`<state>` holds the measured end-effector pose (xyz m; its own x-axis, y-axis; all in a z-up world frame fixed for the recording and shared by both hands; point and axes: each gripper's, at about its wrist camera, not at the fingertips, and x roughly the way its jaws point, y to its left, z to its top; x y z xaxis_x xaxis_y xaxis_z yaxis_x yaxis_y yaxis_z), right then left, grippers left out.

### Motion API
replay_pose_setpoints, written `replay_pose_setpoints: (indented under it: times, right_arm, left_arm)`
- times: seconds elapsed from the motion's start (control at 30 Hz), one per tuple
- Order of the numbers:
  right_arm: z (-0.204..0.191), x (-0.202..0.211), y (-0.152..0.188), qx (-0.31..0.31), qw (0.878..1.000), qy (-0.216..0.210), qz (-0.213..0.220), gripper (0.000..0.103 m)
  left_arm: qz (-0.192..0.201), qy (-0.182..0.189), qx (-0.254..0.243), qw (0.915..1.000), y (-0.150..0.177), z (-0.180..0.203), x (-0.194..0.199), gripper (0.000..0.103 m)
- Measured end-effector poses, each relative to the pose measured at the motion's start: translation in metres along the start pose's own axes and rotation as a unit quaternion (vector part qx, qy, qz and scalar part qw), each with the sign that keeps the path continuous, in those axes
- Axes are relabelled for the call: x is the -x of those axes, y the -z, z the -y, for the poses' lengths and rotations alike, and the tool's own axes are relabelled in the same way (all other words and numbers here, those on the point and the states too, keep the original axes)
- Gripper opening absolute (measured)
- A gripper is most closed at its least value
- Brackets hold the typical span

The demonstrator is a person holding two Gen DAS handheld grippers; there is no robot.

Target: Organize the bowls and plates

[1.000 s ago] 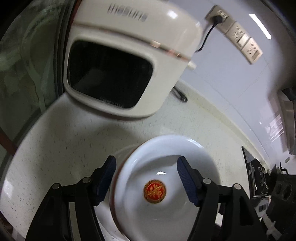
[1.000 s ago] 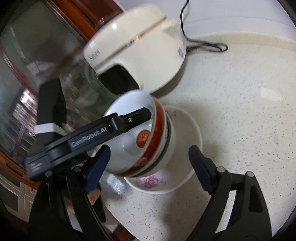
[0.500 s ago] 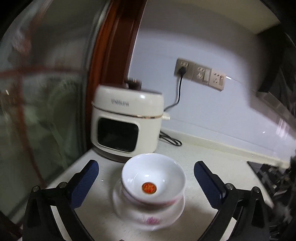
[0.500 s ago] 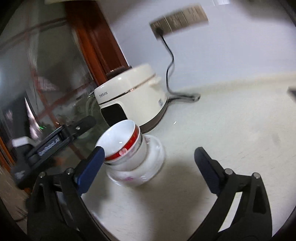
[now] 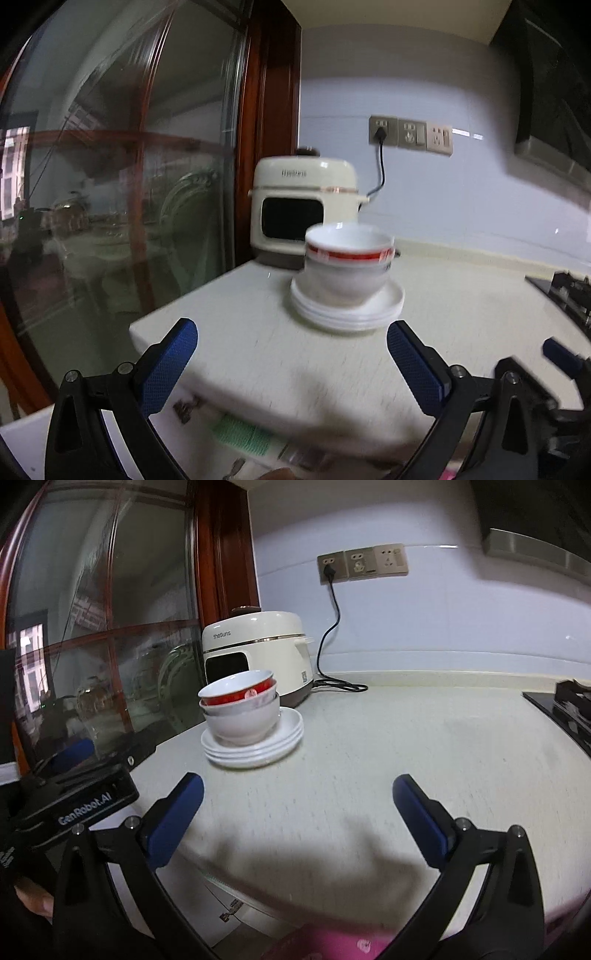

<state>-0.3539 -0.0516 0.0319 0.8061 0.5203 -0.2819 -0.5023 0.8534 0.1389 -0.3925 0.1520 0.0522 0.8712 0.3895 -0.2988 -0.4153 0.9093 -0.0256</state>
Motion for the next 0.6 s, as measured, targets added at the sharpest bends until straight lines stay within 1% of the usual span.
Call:
replay_pose_setpoints:
  times: [0.07,0.17,0.3,0.43,0.6]
  right_arm:
    - [0.002,0.006,0.009,0.004,1.0,0.01,-0.005,0.103]
    - [0.005,0.012,0.015,-0.002,1.0,0.014,-0.009,0.103]
    - [0.003,0.018,0.014,0.005,1.0,0.014,0.003,0.103]
    - [0.001,0.019,0.015,0.0,1.0,0.014,0.009,0.103]
    - [0.0,0.018,0.017,-0.001,1.0,0.015,0.005,0.103]
  left_arm:
    - [-0.013,0.006,-0.006,0.9999,0.01,0.001,0.001,0.103]
    - [-0.03,0.02,-0.023,0.9991,0.021,0.004,0.002,0.103]
    - [-0.03,0.029,-0.045,0.9981,0.03,0.013,0.006,0.103]
    - [-0.041,0.034,-0.041,0.9978,0.033,0.014,0.004,0.103]
    - [-0.051,0.036,-0.019,0.9979,0.036,0.008,0.001,0.103]
